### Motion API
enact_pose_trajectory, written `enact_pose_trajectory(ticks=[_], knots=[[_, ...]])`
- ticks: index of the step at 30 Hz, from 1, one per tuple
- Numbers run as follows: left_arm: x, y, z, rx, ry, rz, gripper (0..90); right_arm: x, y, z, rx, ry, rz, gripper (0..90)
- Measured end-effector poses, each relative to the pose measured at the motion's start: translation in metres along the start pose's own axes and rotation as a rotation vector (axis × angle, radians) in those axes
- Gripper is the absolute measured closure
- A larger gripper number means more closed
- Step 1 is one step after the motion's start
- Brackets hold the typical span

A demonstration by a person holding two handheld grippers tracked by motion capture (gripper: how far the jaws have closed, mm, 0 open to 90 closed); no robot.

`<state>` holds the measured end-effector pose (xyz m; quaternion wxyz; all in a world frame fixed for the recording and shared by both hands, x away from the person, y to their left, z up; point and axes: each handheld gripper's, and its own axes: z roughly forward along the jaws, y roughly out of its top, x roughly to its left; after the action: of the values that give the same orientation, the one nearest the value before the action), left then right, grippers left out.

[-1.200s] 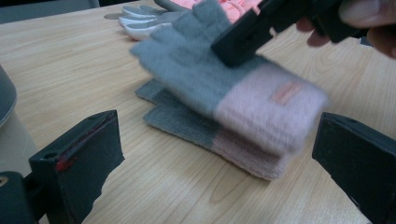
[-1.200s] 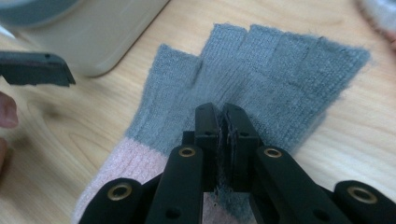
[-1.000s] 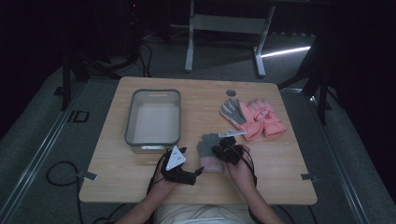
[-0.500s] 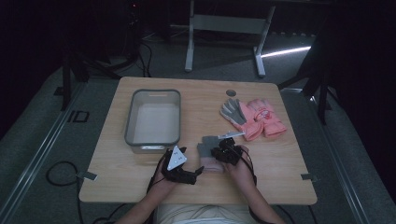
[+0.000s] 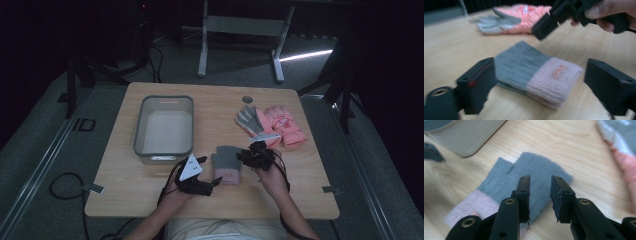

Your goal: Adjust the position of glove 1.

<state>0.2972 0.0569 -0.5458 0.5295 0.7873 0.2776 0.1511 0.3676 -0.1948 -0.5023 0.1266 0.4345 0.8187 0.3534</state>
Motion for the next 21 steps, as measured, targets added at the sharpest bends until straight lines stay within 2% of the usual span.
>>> enact_pose_trajectory(ticks=[1, 2, 3, 4, 5, 6, 7, 8, 9, 10, 11, 13, 15, 16, 17, 18, 19, 21], knots=[[0.0, 0.0, 0.0, 0.0, 0.0, 0.0, 15.1, -0.003, 0.001, -0.001, 0.0, 0.0, -0.003, 67.2], [-0.005, 0.005, 0.004, 0.06, -0.029, 0.051, 17.8, -0.006, 0.002, -0.002, 0.002, -0.005, -0.005, 66.7], [-0.005, 0.005, 0.004, 0.06, -0.029, 0.051, 17.4, -0.009, 0.004, -0.002, -0.002, -0.004, 0.001, 66.2], [-0.009, 0.006, 0.006, 0.074, -0.059, 0.099, 17.4, -0.012, 0.005, -0.003, -0.008, 0.007, 0.006, 64.8], [-0.019, 0.009, 0.014, 0.135, -0.057, 0.197, 17.5, -0.015, 0.007, -0.003, -0.01, 0.016, 0.016, 64.2], [-0.019, 0.009, 0.014, 0.135, -0.057, 0.197, 17.6, -0.015, 0.007, -0.003, -0.01, 0.016, 0.016, 64.2], [-0.023, 0.009, 0.019, 0.158, -0.072, 0.245, 17.6, -0.018, 0.009, -0.001, -0.008, 0.014, 0.014, 63.2], [-0.03, 0.011, 0.028, 0.197, -0.074, 0.317, 19.9, -0.023, 0.014, 0.003, -0.003, 0.026, 0.025, 61.3], [-0.03, 0.011, 0.028, 0.197, -0.074, 0.317, 21.0, -0.024, 0.015, 0.004, -0.003, 0.031, 0.036, 60.7], [-0.035, 0.011, 0.038, 0.236, -0.069, 0.38, 23.6, -0.025, 0.016, 0.006, -0.005, 0.033, 0.049, 59.9], [-0.035, 0.011, 0.038, 0.236, -0.069, 0.38, 26.0, -0.027, 0.016, 0.009, -0.007, 0.04, 0.063, 59.2], [-0.037, 0.01, 0.046, 0.251, -0.055, 0.445, 27.7, -0.027, 0.016, 0.012, -0.008, 0.05, 0.073, 57.4], [-0.039, 0.008, 0.05, 0.242, -0.043, 0.491, 32.1, -0.029, 0.016, 0.024, 0.013, 0.061, 0.082, 51.5], [-0.039, 0.007, 0.052, 0.25, -0.038, 0.508, 33.0, -0.03, 0.015, 0.028, 0.014, 0.064, 0.088, 50.1], [-0.039, 0.007, 0.052, 0.25, -0.038, 0.508, 33.2, -0.03, 0.015, 0.028, 0.014, 0.064, 0.088, 50.1], [-0.041, 0.004, 0.053, 0.258, -0.024, 0.552, 34.7, -0.032, 0.015, 0.036, 0.032, 0.061, 0.093, 46.8], [-0.041, 0.004, 0.053, 0.258, -0.024, 0.552, 35.0, -0.032, 0.015, 0.036, 0.032, 0.061, 0.093, 46.8], [-0.042, 0.002, 0.055, 0.27, -0.009, 0.582, 35.7, -0.035, 0.014, 0.045, 0.049, 0.064, 0.108, 44.1]])
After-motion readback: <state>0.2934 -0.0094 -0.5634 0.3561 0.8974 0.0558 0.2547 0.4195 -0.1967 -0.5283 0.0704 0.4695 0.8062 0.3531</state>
